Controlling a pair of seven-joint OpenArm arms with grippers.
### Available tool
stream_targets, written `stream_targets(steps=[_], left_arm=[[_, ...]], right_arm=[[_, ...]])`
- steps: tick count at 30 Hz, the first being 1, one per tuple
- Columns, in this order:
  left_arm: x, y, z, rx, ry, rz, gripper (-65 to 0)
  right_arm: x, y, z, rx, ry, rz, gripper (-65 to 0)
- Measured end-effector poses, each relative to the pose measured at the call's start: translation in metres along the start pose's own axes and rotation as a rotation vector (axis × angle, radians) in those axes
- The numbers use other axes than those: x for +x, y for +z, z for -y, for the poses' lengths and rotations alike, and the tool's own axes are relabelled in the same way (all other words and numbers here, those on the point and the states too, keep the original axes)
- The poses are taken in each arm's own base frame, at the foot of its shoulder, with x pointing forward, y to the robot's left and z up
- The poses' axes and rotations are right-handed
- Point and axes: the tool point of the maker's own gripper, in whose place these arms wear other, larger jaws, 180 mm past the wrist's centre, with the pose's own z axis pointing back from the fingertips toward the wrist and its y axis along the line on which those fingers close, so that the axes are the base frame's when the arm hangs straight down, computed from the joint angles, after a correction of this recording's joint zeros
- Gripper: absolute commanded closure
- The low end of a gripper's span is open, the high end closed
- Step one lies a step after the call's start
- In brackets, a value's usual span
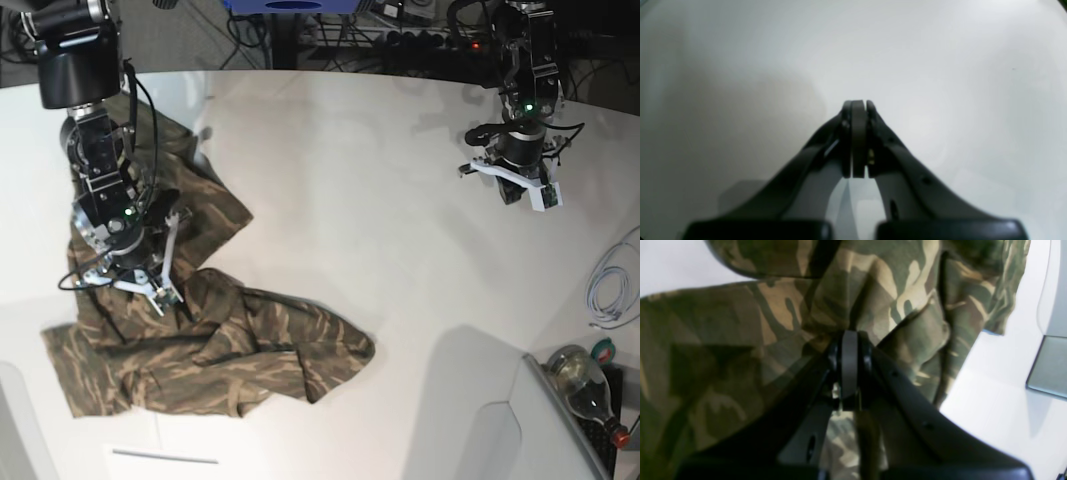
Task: Layout the t-shirt on the table in an organized manner, then fold the t-shirt properly
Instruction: 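Grasp another fold of the shirt with the right gripper and spread it, then grasp the shirt's bunched middle with the right gripper and flip it over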
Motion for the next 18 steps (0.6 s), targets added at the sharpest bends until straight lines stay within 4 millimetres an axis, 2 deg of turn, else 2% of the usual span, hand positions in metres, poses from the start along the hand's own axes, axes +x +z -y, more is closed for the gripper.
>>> stream_targets(steps=[6, 10, 12, 14, 15, 16, 18], left_arm=[[-0.002, 0.001, -0.003, 0.006, 0.0, -0.004, 0.0], [-0.007, 0.0, -0.005, 0.011, 0.001, -0.017, 0.0], [-0.009, 0.0, -0.006, 0.012, 0.001, -0.025, 0.0], [-0.009, 0.0, -0.006, 0.014, 0.001, -0.023, 0.0], [-0.008, 0.0, -0.006, 0.012, -0.001, -0.02, 0.0], [-0.007, 0.0, -0.006, 0.011, -0.001, -0.019, 0.0], [-0.006, -0.001, -0.005, 0.01, 0.001, -0.017, 0.0]], right_arm=[[-0.028, 0.018, 0.033, -0.08, 0.005, -0.041, -1.4], [-0.053, 0.028, 0.04, -0.099, 0.026, -0.129, -1.5], [-0.057, 0.033, 0.044, -0.11, 0.029, -0.147, -2.1], [-0.052, 0.045, 0.051, -0.138, -0.002, -0.119, -3.0], [-0.045, 0.052, 0.057, -0.163, -0.036, -0.103, -5.7], [-0.034, 0.059, 0.063, -0.187, -0.063, -0.074, -10.4], [0.005, 0.076, 0.072, -0.231, -0.1, 0.04, -26.0]])
